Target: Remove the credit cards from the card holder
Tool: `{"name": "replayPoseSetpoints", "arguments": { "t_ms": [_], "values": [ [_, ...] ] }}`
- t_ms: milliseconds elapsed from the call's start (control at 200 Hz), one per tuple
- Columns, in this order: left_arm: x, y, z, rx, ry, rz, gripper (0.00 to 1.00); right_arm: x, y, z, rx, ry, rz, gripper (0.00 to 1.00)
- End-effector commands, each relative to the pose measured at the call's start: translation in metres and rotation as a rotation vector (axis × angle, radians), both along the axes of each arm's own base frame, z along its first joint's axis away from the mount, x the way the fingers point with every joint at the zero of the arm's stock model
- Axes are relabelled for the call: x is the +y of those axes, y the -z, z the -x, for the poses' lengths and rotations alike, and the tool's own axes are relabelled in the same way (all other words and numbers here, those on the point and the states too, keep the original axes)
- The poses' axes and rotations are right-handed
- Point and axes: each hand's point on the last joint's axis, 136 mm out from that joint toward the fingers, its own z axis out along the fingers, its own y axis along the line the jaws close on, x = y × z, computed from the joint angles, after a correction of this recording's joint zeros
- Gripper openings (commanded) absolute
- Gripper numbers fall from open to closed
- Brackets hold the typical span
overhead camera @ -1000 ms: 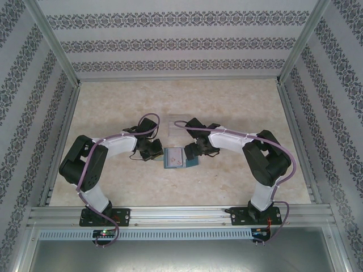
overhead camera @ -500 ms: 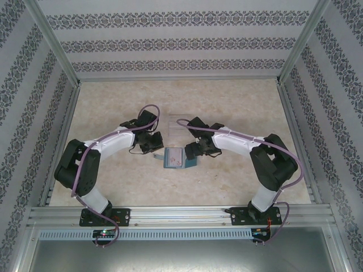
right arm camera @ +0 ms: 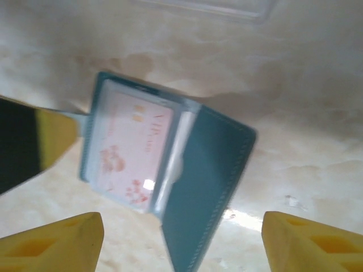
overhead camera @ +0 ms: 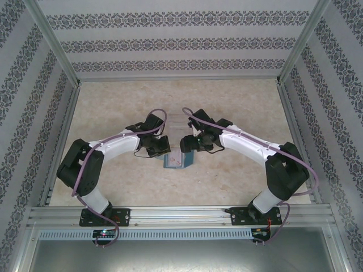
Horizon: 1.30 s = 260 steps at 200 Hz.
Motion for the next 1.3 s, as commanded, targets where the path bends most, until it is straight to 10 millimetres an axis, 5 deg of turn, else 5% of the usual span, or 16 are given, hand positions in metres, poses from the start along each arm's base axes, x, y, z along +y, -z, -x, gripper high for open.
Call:
{"name": "replayPoseSetpoints", "arguments": {
  "t_ms": [0,305,719,869,1139,1294],
  "values": [
    [-0.011,0.007,0.002,0.011,0.010,0.043,0.06,0.031,-0.015,0.011,0.080,-0.015,-0.181,0.66],
    [-0.017,0.010,0.003,0.015,0.030,0.035,0.04,0.030,0.034,0.022,0.268,0.042,-0.222,0.36],
    [-0.014,0.018,0.002,0.040,0.046,-0.027,0.05,-0.006,0.097,0.020,0.345,0.124,-0.136,0.34],
    [-0.013,0.019,0.002,0.039,0.047,-0.041,0.05,-0.006,0.097,0.018,0.331,0.137,-0.153,0.34],
    [-0.008,0.024,0.004,0.039,0.054,-0.084,0.05,0.016,0.060,0.004,0.247,0.121,-0.324,0.36],
    [-0.006,0.027,0.006,0.044,0.055,-0.099,0.05,0.024,0.055,0.001,0.254,0.111,-0.364,0.35]
  ]
}}
